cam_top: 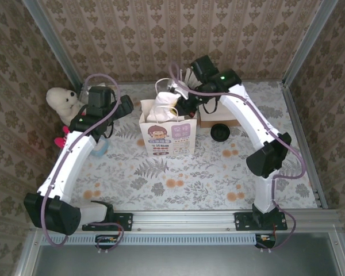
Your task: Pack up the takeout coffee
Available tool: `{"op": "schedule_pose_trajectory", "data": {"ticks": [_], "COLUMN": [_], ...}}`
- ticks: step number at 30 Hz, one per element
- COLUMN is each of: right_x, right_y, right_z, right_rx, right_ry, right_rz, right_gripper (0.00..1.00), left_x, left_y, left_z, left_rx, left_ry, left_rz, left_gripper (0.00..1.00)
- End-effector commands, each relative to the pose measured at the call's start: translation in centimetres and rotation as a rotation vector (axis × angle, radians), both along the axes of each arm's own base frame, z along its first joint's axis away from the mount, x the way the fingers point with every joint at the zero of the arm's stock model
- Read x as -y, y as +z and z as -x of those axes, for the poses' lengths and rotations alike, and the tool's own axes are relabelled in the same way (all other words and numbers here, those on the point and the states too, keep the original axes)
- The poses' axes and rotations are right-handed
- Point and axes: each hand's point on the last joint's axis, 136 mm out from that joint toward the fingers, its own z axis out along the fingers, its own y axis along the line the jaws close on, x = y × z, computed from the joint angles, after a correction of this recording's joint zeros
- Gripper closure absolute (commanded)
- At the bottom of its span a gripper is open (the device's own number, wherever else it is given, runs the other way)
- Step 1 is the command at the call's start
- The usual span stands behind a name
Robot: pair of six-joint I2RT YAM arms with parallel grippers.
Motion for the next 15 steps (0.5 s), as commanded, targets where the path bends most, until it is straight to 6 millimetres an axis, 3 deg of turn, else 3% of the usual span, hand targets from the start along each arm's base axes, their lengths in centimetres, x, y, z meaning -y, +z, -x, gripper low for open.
{"op": "schedule_pose_trajectory", "data": {"ticks": [1, 11, 15], "right_x": [-0.1, -2.9, -3.2], "right_y": [-1.7, -2.5, -1.7], "right_z": [0.0, 0.1, -0.3], "right_rx": [0.019, 0.035, 0.060], "right_ry": [0.011, 0.075, 0.069], "right_rz": [0.093, 0.055, 0.033], "right_gripper": [0.99, 0.92, 0.69], "left_x": [-1.9, -1.0, -0.4], "left_y": [-1.8, -6.4, -7.2], "left_z": [0.9, 1.1, 1.1], "left_rx": [-0.038, -0.144, -0.171], "left_ry": [0.103, 0.071, 0.050], "left_rz": [-0.014, 0.002, 0.007], "left_gripper": [0.00, 0.00, 0.00]}}
